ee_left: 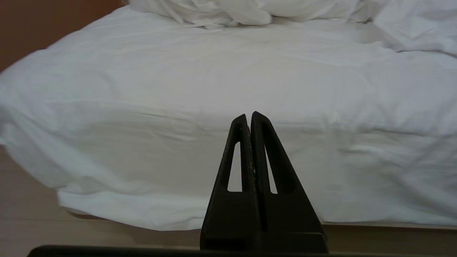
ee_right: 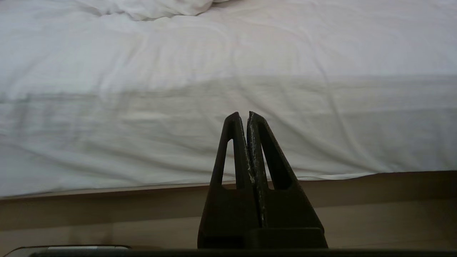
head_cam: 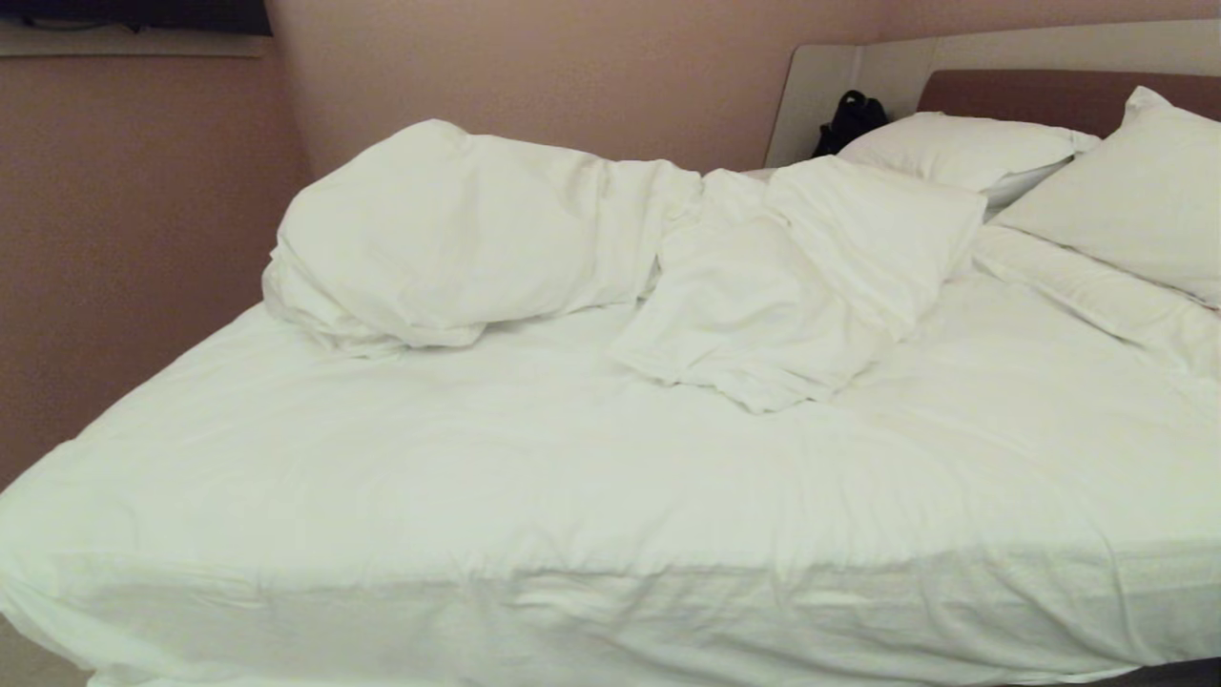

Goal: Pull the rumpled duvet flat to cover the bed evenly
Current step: Hold the folded corner of the quilt

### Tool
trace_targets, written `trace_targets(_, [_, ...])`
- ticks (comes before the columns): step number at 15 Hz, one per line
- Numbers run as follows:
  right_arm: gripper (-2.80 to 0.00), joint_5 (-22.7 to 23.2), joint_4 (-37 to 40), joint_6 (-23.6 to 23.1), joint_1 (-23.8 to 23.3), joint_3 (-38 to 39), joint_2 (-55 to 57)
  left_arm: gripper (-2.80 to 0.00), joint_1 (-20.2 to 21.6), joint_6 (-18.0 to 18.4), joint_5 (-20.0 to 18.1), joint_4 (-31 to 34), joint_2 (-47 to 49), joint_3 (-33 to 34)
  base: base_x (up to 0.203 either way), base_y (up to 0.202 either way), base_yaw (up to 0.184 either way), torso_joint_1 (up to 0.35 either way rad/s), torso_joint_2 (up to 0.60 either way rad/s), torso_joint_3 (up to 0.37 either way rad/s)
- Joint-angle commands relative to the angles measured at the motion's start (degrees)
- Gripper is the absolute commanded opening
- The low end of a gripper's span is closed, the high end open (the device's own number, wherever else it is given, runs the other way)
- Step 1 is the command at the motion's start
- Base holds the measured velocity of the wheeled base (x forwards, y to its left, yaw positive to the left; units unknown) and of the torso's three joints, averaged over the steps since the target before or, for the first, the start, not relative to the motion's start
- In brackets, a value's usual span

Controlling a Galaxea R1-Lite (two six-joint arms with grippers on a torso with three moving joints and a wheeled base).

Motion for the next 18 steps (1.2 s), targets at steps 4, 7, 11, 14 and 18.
trace_targets(4, [-2.80,0.02,0.00,0.02,-0.02,0.00,-0.02,-2.80,-0.03,-0.04,0.03,-0.06,0.06,0.00,0.000,-0.196,0.000,0.002,0.00,0.002])
trace_targets(7, [-2.80,0.02,0.00,0.02,-0.02,0.00,-0.02,-2.80,-0.03,-0.12,0.03,-0.02,0.06,0.00,0.000,-0.192,0.000,0.004,0.00,0.004])
trace_targets(11, [-2.80,0.02,0.00,0.02,-0.02,0.00,-0.02,-2.80,-0.03,-0.12,0.03,-0.06,-0.02,0.00,0.000,-0.101,-0.001,0.003,0.00,0.003])
trace_targets(14, [-2.80,0.02,0.00,0.02,-0.02,0.00,-0.02,-2.80,-0.03,-0.12,0.03,0.03,0.06,0.00,0.000,0.000,0.000,0.000,0.00,0.000])
trace_targets(18, [-2.80,0.02,0.00,0.02,-0.02,0.00,-0.02,-2.80,-0.03,-0.12,0.03,-0.06,0.06,0.00,0.000,0.000,0.000,0.000,0.00,0.000])
